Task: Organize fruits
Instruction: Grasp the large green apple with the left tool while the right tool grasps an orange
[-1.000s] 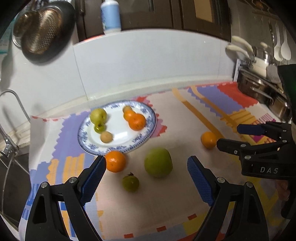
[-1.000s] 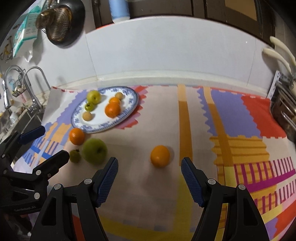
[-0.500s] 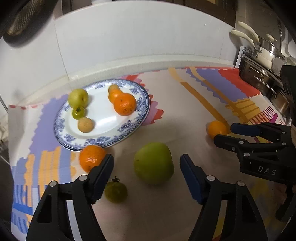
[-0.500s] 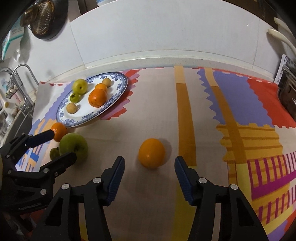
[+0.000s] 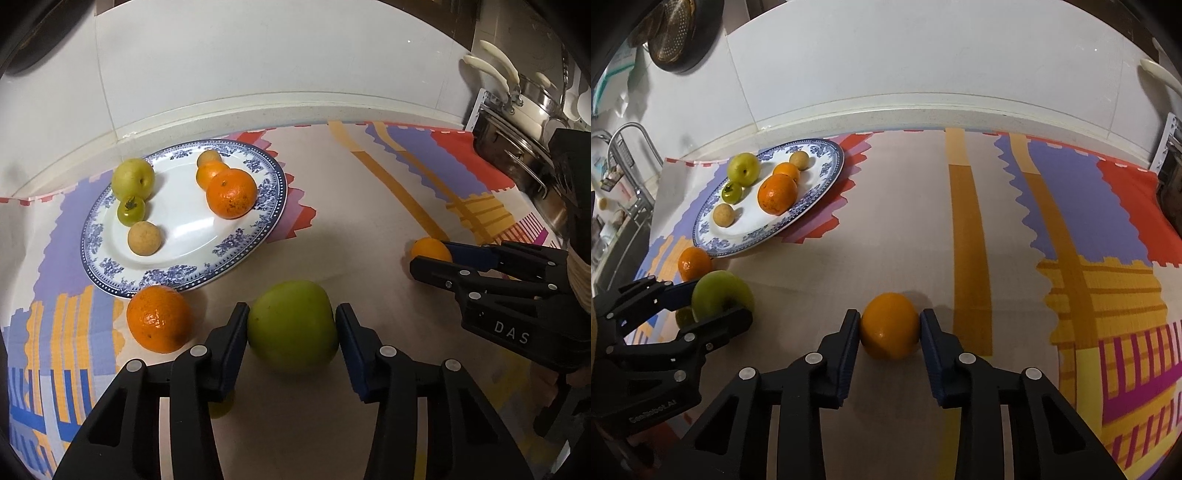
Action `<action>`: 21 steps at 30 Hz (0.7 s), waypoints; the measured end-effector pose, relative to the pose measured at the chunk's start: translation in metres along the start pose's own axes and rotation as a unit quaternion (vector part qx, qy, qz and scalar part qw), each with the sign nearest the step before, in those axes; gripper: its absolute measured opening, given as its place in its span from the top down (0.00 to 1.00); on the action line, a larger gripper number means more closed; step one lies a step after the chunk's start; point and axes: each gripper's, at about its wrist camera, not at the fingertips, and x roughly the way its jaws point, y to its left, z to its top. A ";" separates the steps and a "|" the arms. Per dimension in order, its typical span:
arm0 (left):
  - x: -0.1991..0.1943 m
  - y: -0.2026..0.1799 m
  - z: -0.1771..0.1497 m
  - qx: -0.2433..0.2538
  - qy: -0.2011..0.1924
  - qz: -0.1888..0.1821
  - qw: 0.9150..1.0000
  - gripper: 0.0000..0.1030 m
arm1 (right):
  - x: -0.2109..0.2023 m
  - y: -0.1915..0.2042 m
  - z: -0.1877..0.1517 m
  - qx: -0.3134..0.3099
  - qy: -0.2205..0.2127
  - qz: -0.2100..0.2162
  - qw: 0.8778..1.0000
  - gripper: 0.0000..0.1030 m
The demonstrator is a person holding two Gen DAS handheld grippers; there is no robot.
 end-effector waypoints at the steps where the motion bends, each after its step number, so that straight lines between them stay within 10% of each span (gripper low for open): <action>1: 0.000 0.000 0.000 0.001 0.000 0.001 1.000 0.54 | 0.000 0.000 0.000 0.000 0.000 -0.002 1.000 0.67; 21: -0.040 0.002 -0.008 -0.009 -0.039 0.014 0.999 0.55 | -0.036 0.027 -0.004 -0.017 -0.027 0.032 0.999 0.67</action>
